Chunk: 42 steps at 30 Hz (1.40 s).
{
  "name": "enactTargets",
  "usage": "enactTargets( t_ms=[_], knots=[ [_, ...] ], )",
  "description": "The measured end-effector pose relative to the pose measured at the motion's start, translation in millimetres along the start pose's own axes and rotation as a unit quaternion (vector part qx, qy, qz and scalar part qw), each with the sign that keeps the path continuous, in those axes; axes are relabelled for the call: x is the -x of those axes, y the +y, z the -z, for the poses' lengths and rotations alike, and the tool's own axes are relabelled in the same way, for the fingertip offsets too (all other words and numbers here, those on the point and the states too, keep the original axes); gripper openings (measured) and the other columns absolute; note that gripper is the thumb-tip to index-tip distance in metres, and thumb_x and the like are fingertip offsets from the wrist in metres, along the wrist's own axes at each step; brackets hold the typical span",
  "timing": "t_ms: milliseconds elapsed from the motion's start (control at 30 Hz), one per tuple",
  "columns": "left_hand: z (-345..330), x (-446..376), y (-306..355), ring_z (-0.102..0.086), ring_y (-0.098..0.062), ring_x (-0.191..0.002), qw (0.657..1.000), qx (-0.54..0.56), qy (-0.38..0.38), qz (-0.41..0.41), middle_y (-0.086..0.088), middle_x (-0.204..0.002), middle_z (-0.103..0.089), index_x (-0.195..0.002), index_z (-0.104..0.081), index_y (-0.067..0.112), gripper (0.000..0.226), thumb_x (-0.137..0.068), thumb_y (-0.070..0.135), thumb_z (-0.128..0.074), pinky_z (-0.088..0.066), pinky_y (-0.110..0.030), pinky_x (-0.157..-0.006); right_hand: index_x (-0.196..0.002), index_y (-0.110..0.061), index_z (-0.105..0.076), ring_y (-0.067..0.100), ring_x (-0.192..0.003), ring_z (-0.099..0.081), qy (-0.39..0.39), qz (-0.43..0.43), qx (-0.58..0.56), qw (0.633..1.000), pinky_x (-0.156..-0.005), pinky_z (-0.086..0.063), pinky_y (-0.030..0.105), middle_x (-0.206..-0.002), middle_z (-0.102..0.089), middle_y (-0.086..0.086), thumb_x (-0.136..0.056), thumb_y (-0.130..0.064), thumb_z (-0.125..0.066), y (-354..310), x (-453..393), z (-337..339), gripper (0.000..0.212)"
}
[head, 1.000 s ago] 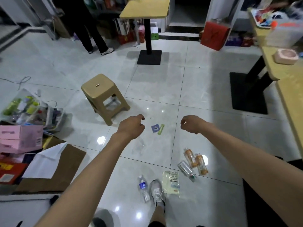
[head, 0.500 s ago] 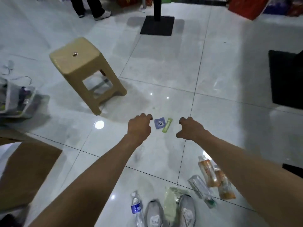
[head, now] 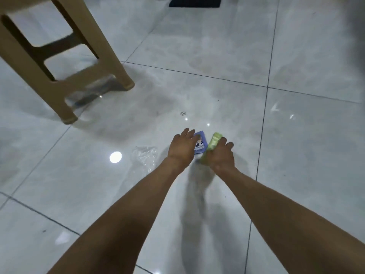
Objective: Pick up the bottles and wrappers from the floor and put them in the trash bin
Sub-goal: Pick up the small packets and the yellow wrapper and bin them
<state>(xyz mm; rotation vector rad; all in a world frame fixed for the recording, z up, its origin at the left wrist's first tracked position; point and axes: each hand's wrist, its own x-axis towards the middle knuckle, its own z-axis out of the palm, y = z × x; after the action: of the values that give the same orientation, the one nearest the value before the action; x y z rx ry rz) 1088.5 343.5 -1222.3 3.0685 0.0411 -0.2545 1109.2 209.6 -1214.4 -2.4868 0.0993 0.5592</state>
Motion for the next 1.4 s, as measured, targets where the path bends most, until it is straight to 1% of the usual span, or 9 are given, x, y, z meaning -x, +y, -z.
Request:
enactTargets(
  t_ms=[200,367,533,700,900,1033,1167,1300,1400],
  knots=[
    [-71.1,-45.9,-4.1,-0.046,-0.026,-0.123,0.998,0.046,0.02,0.033,-0.003,-0.137,-0.046,-0.137,-0.049,0.026,0.045,-0.093,0.037,-0.052,-0.042,-0.037,-0.088,-0.147,-0.004,-0.019,0.041,-0.12,-0.047,0.025,0.049,0.039,0.998,-0.094,-0.044,0.04,-0.137,-0.034,0.022,-0.087,-0.02,-0.062,12.7,-65.6,-53.5,0.075],
    [-70.6,-41.8,1.7,-0.047,-0.038,-0.114,0.987,0.099,-0.021,0.121,-0.018,-0.13,-0.042,-0.142,-0.036,0.011,0.066,-0.087,0.034,-0.064,-0.042,-0.04,-0.085,-0.154,-0.008,-0.002,0.037,-0.123,-0.046,-0.026,0.073,0.106,0.991,-0.098,-0.042,0.036,-0.141,-0.033,0.023,-0.088,-0.016,-0.063,9.9,-66.3,-63.6,0.091],
    [-55.4,-31.2,2.0,-0.05,-0.036,-0.108,0.939,0.208,-0.143,0.234,-0.017,-0.121,-0.038,-0.132,-0.031,0.013,0.084,-0.065,0.016,-0.081,-0.042,-0.032,-0.067,-0.142,-0.005,-0.025,0.039,-0.114,-0.052,-0.026,0.063,0.018,0.997,-0.08,-0.036,0.034,-0.133,-0.043,0.024,-0.095,-0.011,-0.046,13.3,-60.4,-58.5,0.052],
    [-9.3,6.7,-14.0,-0.067,-0.018,-0.097,0.863,0.397,-0.052,0.308,0.004,-0.096,-0.071,-0.092,-0.06,0.02,0.019,-0.074,0.016,-0.065,-0.051,-0.025,-0.078,-0.149,-0.012,-0.011,0.041,-0.109,-0.057,-0.092,0.05,-0.043,0.994,-0.083,-0.042,0.036,-0.128,-0.052,0.025,-0.099,-0.016,-0.041,-11.0,-20.9,-23.3,0.059],
    [146.7,92.3,-6.7,-0.075,-0.019,-0.067,0.717,0.608,0.063,0.335,0.02,-0.089,-0.075,-0.089,-0.052,0.017,0.015,-0.079,0.013,-0.062,-0.053,-0.03,-0.09,-0.142,-0.002,-0.02,0.028,-0.087,-0.051,-0.175,0.028,-0.035,0.984,-0.076,-0.045,0.037,-0.108,-0.052,0.02,-0.098,-0.011,-0.041,-91.7,82.2,82.9,0.05],
    [280.6,133.8,-1.3,-0.072,-0.021,-0.083,0.769,0.533,0.058,0.347,0.006,-0.094,-0.073,-0.09,-0.053,0.021,0.024,-0.077,0.025,-0.073,-0.053,-0.031,-0.084,-0.134,0.0,-0.028,0.031,-0.093,-0.058,-0.19,0.041,-0.058,0.979,-0.089,-0.051,0.046,-0.121,-0.057,0.023,-0.097,-0.008,-0.044,-178.4,152.9,188.8,0.041],
    [439.9,163.3,-1.0,-0.067,-0.019,-0.09,0.784,0.499,0.082,0.36,0.005,-0.088,-0.069,-0.091,-0.06,0.021,0.015,-0.08,0.028,-0.068,-0.049,-0.025,-0.073,-0.127,-0.003,-0.036,0.03,-0.077,-0.062,-0.194,0.063,-0.061,0.977,-0.051,-0.047,0.029,-0.116,-0.063,0.023,-0.096,-0.008,-0.043,-276.9,227.9,312.8,0.032],
    [622.9,194.8,-1.2,-0.07,-0.014,-0.062,0.771,0.529,0.098,0.34,-0.001,-0.06,-0.07,-0.106,-0.066,0.005,0.029,-0.087,0.024,-0.053,-0.052,-0.027,-0.074,-0.121,-0.006,-0.042,0.022,-0.06,-0.061,-0.166,0.084,-0.067,0.98,-0.039,-0.038,0.018,-0.111,-0.067,0.016,-0.096,-0.012,-0.041,-380.1,306.8,455.2,0.026],
    [743.4,223.4,0.1,-0.057,-0.023,-0.051,0.794,0.507,0.102,0.319,-0.018,-0.091,-0.066,-0.104,-0.066,0.002,0.024,-0.09,0.016,-0.052,-0.044,-0.023,-0.05,-0.115,-0.006,-0.043,0.019,-0.052,-0.058,-0.144,0.107,-0.077,0.981,-0.04,-0.037,0.019,-0.106,-0.069,0.014,-0.098,-0.015,-0.037,-441.7,365.7,544.7,0.021]
  ],
)
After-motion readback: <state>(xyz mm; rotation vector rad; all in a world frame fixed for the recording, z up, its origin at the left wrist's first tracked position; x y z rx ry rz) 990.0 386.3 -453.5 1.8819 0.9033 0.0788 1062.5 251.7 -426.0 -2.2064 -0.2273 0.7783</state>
